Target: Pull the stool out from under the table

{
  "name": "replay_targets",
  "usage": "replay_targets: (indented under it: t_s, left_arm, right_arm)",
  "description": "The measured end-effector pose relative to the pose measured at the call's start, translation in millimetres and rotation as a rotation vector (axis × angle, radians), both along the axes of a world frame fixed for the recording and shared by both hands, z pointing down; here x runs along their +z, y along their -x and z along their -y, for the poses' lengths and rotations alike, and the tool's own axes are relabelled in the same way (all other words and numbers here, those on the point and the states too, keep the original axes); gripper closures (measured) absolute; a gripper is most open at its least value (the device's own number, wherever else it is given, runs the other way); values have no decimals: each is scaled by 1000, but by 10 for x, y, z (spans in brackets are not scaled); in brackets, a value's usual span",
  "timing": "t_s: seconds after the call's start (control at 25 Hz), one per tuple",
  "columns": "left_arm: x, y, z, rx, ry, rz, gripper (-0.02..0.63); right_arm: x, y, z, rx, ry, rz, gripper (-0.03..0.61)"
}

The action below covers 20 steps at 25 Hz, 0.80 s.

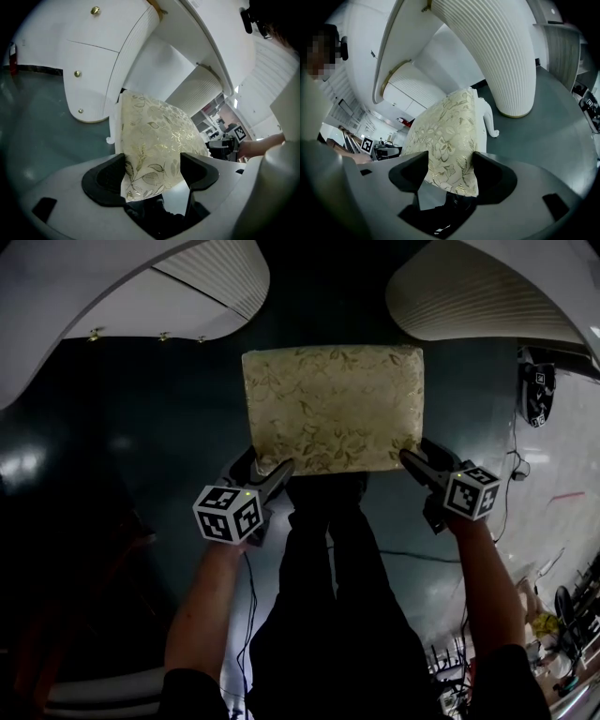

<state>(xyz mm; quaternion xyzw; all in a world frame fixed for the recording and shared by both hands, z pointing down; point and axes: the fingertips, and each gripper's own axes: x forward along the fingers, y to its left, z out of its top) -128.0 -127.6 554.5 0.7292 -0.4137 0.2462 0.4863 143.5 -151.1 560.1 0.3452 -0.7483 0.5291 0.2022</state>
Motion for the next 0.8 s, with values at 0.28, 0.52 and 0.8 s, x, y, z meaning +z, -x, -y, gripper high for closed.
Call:
replay_targets:
  t_s: [0.28, 0.52, 0.8]
  left_arm:
    - [3, 22, 41, 8, 57, 5, 238]
    - [-3, 30, 57, 8, 104, 3, 242]
    - [-13, 3, 26, -14, 165, 3, 245]
  right_arm:
    - [15, -4, -69, 26, 54, 10, 319]
    - [2, 4, -7, 46, 100, 13, 319]
    - [-27, -12, 64, 32, 154, 1, 319]
